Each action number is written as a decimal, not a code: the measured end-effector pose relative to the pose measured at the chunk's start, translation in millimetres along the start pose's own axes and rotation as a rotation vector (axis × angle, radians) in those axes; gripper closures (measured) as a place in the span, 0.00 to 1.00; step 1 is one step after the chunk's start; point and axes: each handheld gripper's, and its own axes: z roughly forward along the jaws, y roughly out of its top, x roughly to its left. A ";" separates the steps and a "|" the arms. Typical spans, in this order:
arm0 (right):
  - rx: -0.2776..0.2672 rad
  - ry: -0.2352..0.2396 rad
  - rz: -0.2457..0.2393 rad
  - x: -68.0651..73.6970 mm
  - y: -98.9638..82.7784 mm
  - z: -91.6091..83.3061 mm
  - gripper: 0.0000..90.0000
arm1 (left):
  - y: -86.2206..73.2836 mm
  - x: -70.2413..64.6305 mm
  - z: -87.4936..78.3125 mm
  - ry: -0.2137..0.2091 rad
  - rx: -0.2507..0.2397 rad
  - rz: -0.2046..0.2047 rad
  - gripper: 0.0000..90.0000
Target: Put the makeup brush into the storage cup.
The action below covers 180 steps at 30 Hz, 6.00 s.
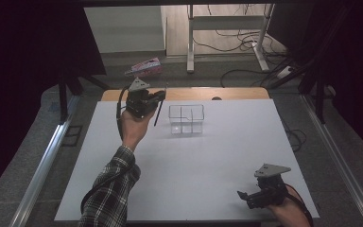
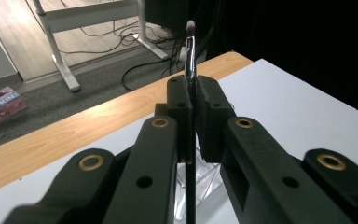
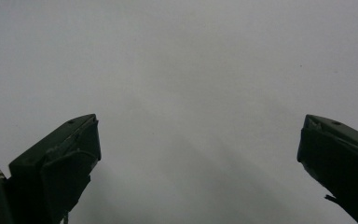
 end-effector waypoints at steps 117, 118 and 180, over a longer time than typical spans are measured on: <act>0.039 0.037 -0.035 4.4 -0.7 3.6 0.00 | -38.3 -2.9 96.2 0.051 0.034 -0.022 0.96; 0.039 0.037 -0.035 4.5 -0.7 3.6 0.00 | -38.9 -3.3 96.8 0.050 0.036 -0.025 0.96; 0.026 0.046 -0.031 4.7 -0.5 2.6 0.00 | -46.4 6.4 48.6 -0.080 0.202 0.048 0.02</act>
